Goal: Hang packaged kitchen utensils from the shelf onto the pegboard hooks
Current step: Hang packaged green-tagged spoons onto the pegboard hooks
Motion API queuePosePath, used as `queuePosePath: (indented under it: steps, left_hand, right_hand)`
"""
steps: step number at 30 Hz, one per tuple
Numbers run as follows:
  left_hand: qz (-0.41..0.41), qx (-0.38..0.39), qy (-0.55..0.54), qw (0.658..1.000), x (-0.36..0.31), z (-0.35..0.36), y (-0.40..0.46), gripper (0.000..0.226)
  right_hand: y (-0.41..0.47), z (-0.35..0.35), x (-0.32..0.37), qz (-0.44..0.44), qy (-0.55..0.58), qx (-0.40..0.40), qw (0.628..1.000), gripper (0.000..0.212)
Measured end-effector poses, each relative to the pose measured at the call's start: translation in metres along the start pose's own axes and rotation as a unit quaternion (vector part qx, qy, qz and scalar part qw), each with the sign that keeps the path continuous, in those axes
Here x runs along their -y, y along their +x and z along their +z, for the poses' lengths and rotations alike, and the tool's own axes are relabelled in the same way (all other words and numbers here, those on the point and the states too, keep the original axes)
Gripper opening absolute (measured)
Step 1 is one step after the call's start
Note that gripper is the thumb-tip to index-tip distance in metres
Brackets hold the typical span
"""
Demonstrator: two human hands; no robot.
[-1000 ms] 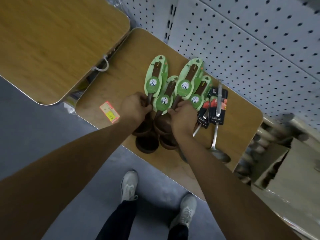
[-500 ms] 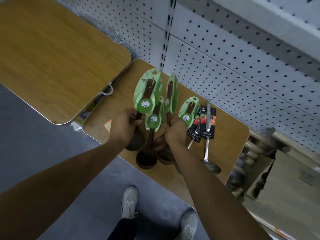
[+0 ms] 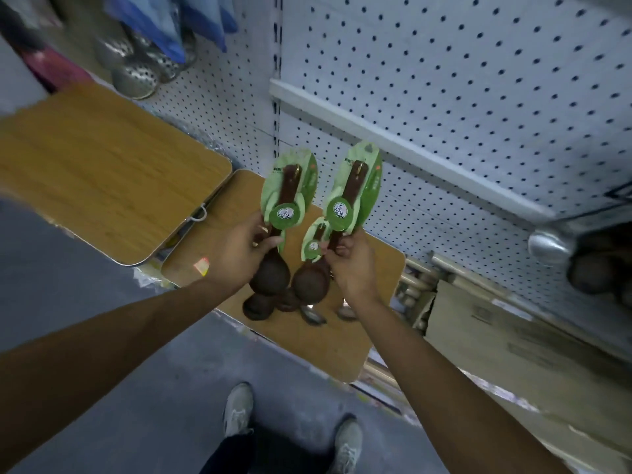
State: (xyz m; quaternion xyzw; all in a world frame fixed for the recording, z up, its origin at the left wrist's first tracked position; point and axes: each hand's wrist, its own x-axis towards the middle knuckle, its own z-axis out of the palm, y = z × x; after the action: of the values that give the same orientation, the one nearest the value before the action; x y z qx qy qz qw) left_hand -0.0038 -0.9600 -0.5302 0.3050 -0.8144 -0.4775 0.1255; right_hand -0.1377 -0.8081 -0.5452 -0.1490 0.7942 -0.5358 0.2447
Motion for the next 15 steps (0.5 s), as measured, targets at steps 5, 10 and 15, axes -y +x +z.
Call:
queuePosePath:
  steps: [5, 10, 15]
  left_hand:
    - [0.032, 0.043, -0.035, 0.998, -0.086, -0.006, -0.044, 0.019]
    - [0.036, 0.104, -0.03, 0.993, -0.15, -0.007, -0.089, 0.022]
    - [0.087, 0.13, 0.005, 0.988, -0.199, 0.004, -0.123, 0.006]
  right_hand:
    - [-0.056, -0.068, 0.047, -0.06, -0.013, -0.017, 0.998, 0.036]
    - [-0.114, -0.129, 0.073, -0.082, -0.032, -0.012, 0.996, 0.028]
    - [-0.169, -0.179, 0.084, -0.08, 0.012, -0.026, 0.996, 0.039]
